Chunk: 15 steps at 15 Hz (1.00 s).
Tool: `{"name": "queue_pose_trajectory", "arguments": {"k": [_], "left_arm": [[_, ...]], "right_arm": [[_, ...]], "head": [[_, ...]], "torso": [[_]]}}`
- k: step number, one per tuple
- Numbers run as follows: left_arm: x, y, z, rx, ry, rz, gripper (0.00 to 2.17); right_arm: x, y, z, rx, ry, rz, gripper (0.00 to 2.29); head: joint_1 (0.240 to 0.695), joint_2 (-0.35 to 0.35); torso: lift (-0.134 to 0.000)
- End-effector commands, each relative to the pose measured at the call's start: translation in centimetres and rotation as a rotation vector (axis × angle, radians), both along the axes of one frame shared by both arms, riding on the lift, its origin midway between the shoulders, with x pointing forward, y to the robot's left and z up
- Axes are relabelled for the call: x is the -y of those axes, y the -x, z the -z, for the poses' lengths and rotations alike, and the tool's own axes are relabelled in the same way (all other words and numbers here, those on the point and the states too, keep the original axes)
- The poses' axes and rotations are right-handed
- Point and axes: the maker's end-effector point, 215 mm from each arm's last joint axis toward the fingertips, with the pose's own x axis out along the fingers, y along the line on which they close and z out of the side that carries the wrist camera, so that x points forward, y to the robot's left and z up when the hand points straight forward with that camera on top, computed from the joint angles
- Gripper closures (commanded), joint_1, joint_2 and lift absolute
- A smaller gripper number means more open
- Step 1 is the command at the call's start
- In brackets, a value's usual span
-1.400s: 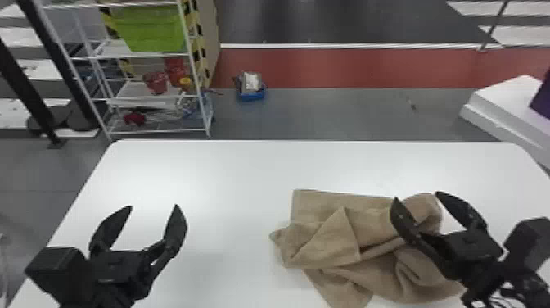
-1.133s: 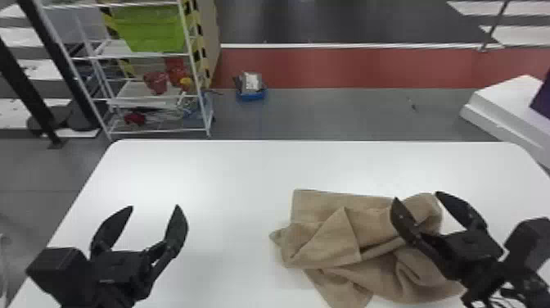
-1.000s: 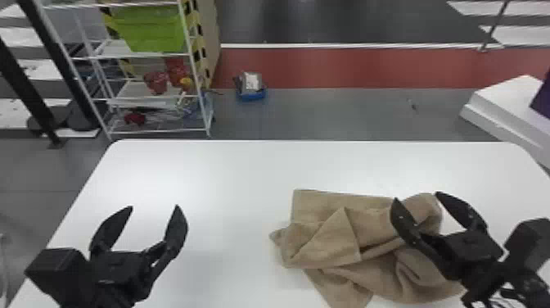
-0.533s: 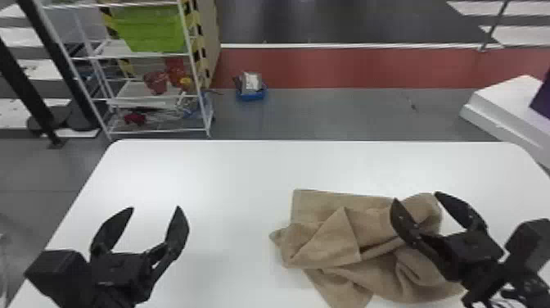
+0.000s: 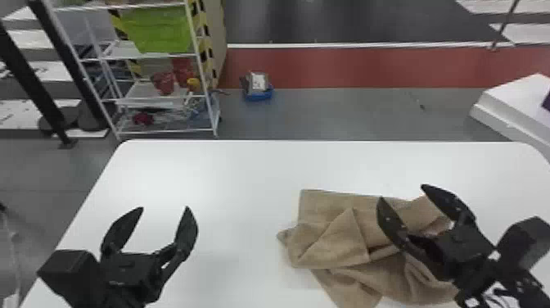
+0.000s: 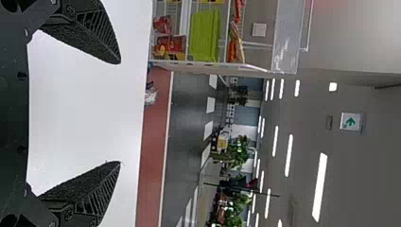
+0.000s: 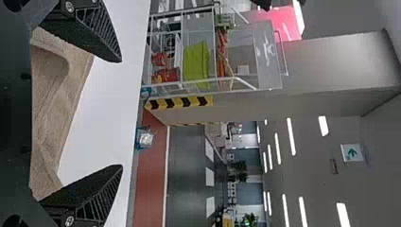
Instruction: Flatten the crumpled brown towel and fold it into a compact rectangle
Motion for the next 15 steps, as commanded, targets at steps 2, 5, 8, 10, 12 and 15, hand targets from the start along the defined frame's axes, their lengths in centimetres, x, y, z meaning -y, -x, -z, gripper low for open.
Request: {"name": "queue_pose_trajectory", "arguments": {"k": [2,5,8,10,12,15], "left_arm": [[0.0,0.1,0.0,-0.001,0.001,0.0,0.14],[-0.2,0.3,0.2,-0.006,-0.001,-0.004,0.14],[-0.1,0.3,0.3,-0.007,0.0,-0.003,0.14],[-0.1,0.2,0.3,-0.007,0.0,0.0,0.14],[0.1,0.2,0.3,-0.006,0.002,0.008,0.14],[0.1,0.2,0.4,-0.007,0.001,0.013,0.14]], "right_arm": [[-3.0,0.2,-1.3,0.04,0.003,-0.059,0.08],[-4.2,0.3,-1.0,0.033,0.016,-0.082,0.1],[-4.7,0.7,0.7,-0.004,0.074,-0.117,0.2],[-5.5,1.4,1.9,-0.02,0.122,-0.177,0.21],[-5.8,2.0,2.3,-0.024,0.146,-0.227,0.21],[-5.7,3.0,2.7,-0.016,0.19,-0.292,0.22]], "head": [[0.695,0.089],[0.695,0.115],[0.695,0.135],[0.695,0.143],[0.695,0.152],[0.695,0.164]], "torso": [[-0.124],[-0.124],[-0.124],[-0.124],[-0.124],[-0.124]]}}
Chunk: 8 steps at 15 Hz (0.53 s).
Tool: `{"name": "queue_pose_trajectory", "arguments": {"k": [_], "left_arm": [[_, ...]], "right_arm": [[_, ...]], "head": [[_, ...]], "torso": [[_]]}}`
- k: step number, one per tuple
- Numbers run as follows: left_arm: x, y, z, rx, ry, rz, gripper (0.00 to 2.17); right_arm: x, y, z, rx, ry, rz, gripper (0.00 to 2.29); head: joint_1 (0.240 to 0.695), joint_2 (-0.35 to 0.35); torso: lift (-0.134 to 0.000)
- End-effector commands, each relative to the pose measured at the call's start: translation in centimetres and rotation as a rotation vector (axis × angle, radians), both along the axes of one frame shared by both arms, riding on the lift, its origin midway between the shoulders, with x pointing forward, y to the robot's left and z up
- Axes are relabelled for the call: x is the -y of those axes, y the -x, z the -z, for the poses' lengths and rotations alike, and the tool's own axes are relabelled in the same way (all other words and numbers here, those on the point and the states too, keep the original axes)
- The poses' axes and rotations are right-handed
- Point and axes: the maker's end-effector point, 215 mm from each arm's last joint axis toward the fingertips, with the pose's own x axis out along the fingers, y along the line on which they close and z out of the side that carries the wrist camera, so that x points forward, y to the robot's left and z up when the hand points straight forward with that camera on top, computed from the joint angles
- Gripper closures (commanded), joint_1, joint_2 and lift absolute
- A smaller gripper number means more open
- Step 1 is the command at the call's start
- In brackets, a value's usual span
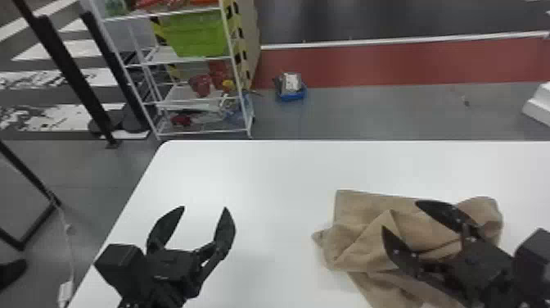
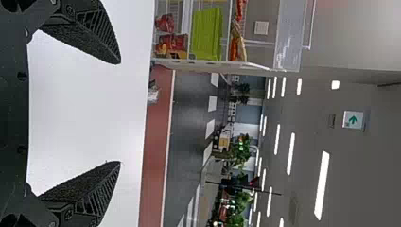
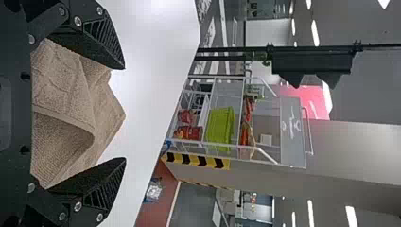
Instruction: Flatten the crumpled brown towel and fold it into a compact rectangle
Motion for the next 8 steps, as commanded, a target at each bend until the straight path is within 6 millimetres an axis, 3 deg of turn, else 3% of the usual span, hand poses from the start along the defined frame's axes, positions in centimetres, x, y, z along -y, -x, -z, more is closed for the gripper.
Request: {"name": "queue_pose_trajectory", "arguments": {"k": [1,2,5,8], "left_arm": [[0.3,0.1,0.0,0.0,0.002,0.019,0.14],[1.1,0.2,-0.1,0.002,0.009,0.047,0.14],[6.3,0.9,0.3,-0.004,0.038,0.127,0.14],[7.2,0.7,0.2,-0.003,0.03,0.138,0.14]], "right_arm": [[1.1,0.0,-0.2,0.024,0.017,0.01,0.22],[1.6,-0.2,-0.6,0.033,0.003,0.02,0.21],[2.4,-0.4,-0.9,0.044,-0.009,0.036,0.22],[2.6,-0.3,0.5,0.017,0.006,0.026,0.22]], "head": [[0.695,0.166],[0.695,0.165],[0.695,0.121],[0.695,0.062]], "torso": [[-0.124],[-0.124],[-0.124],[-0.124]]}}
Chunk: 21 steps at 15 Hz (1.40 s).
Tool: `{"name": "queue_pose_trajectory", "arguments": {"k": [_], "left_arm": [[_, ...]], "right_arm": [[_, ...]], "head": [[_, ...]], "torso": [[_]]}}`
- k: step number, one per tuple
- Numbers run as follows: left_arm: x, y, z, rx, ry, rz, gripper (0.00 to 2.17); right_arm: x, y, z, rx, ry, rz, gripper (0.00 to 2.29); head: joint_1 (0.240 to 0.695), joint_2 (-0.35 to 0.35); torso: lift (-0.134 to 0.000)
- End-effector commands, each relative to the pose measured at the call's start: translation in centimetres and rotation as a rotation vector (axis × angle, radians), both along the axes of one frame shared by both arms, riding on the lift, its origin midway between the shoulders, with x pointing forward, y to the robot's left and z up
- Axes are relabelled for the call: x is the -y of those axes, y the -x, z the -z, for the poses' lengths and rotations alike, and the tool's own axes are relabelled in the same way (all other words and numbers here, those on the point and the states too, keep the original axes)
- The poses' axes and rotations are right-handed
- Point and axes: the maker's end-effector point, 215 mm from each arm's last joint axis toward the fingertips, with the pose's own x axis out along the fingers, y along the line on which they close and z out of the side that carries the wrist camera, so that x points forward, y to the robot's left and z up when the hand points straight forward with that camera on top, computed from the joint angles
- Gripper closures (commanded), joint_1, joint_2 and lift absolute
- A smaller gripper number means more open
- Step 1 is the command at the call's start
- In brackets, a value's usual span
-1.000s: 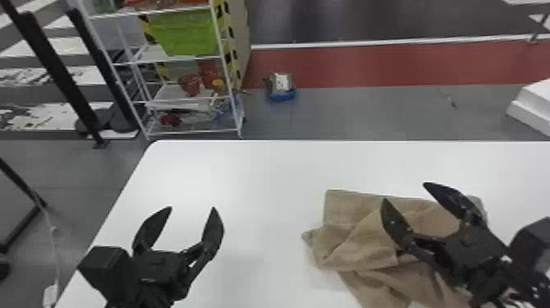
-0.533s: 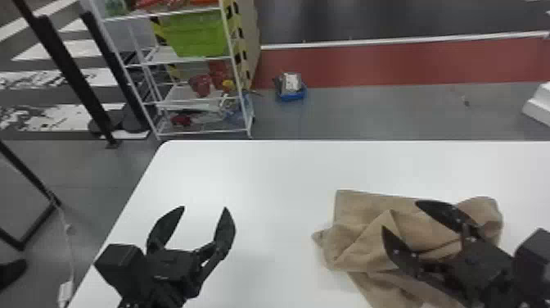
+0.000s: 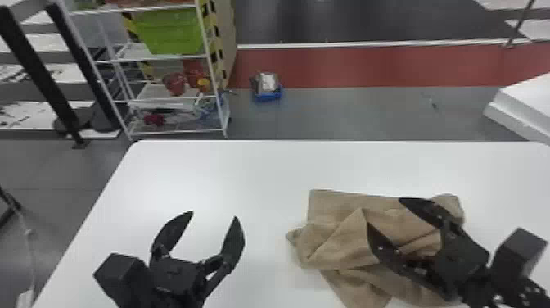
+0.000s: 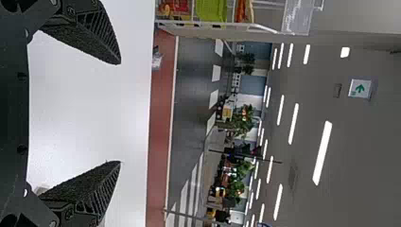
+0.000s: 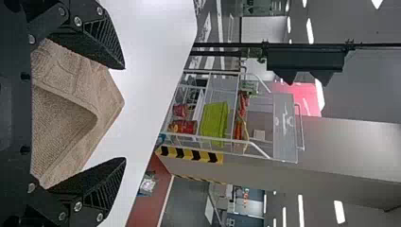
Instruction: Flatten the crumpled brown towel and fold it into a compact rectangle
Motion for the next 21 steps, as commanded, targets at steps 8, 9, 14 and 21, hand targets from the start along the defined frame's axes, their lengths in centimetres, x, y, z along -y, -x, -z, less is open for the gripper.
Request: {"name": "queue_pose_trajectory", "arguments": {"k": [8,9,14,21], "left_arm": [[0.3,0.1,0.0,-0.003,-0.002,0.003,0.14],[0.3,0.1,0.0,-0.003,-0.002,0.003,0.14],[-0.1,0.1,0.1,-0.004,-0.006,-0.002,0.14],[-0.2,0.1,0.3,-0.008,-0.007,-0.004,0.14]], "right_arm": [[-1.1,-1.3,4.9,-0.096,0.047,-0.021,0.32],[-1.5,-1.3,5.5,-0.114,0.057,-0.028,0.32],[-4.2,-1.0,6.5,-0.131,0.067,-0.079,0.56],[-5.8,-0.7,5.7,-0.11,0.045,-0.131,1.07]], "head": [[0.695,0.037],[0.695,0.041],[0.695,0.077],[0.695,0.114]], "torso": [[-0.124],[-0.124],[-0.124],[-0.124]]}}
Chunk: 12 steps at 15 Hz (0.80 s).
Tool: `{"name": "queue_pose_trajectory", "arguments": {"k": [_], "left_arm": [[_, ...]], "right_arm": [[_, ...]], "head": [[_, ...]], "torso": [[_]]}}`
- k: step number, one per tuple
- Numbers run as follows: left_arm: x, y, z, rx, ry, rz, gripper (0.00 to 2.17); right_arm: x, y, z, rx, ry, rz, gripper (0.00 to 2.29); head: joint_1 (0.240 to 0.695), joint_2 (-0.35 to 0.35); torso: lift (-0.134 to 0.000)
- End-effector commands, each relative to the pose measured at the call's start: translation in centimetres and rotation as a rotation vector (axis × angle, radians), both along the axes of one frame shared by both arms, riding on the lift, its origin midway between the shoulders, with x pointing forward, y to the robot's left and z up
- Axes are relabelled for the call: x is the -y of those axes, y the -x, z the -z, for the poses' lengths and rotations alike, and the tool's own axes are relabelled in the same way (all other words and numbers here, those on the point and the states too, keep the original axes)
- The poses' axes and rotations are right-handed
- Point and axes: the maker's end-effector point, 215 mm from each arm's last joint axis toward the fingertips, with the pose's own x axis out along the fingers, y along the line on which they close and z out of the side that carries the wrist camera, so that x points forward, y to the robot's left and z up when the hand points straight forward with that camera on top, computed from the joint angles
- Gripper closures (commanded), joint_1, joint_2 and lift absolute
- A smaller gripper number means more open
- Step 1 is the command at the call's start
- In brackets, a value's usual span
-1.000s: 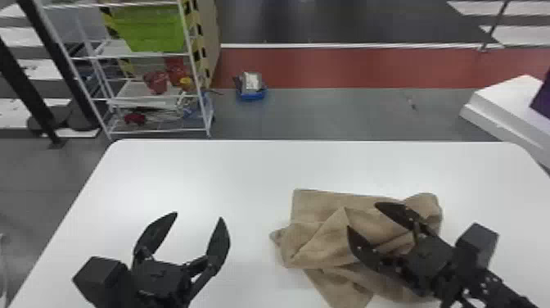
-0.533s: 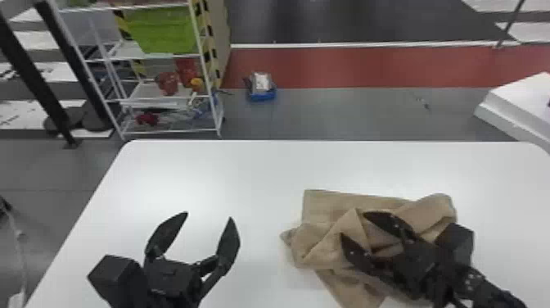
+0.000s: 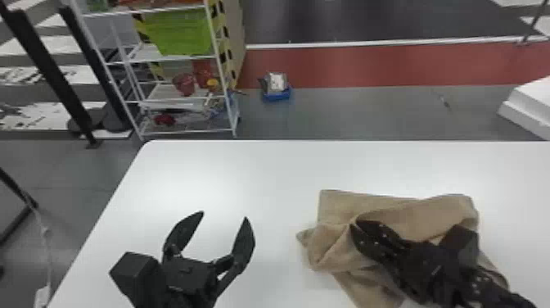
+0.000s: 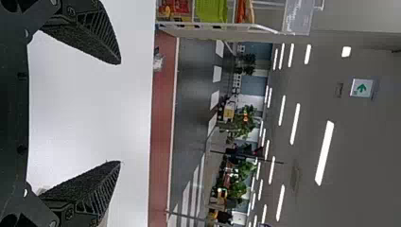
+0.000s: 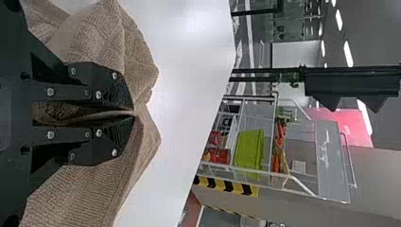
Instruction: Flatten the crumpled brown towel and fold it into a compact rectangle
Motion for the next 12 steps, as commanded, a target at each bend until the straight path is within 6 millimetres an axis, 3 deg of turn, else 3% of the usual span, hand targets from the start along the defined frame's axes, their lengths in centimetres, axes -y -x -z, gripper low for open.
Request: {"name": "queue_pose_trajectory", "arguments": {"k": [1,3,5,8,11,12], "left_arm": [[0.0,0.0,0.1,-0.001,0.001,-0.002,0.14],[0.0,0.0,0.0,0.0,0.001,-0.002,0.14],[0.0,0.0,-0.1,0.002,0.001,-0.002,0.14],[-0.3,-0.1,-0.3,0.006,-0.001,-0.006,0.14],[-0.3,-0.1,-0.4,0.008,-0.001,-0.006,0.14],[-0.3,-0.1,-0.4,0.008,-0.001,-0.006,0.14]], "right_arm": [[-1.1,0.6,-2.7,0.049,-0.092,-0.054,1.09],[-2.2,2.4,-7.0,0.128,-0.181,-0.123,1.09],[-3.5,5.4,-10.5,0.172,-0.225,-0.242,1.08],[-6.2,11.6,-11.8,0.235,-0.151,-0.536,1.08],[-8.1,15.6,-11.9,0.283,-0.124,-0.72,1.08],[-8.5,16.0,-12.1,0.297,-0.125,-0.735,1.08]], "head": [[0.695,0.118],[0.695,0.134],[0.695,0.156],[0.695,0.196],[0.695,0.255],[0.695,0.267]], "torso": [[-0.124],[-0.124],[-0.124],[-0.124],[-0.124],[-0.124]]}}
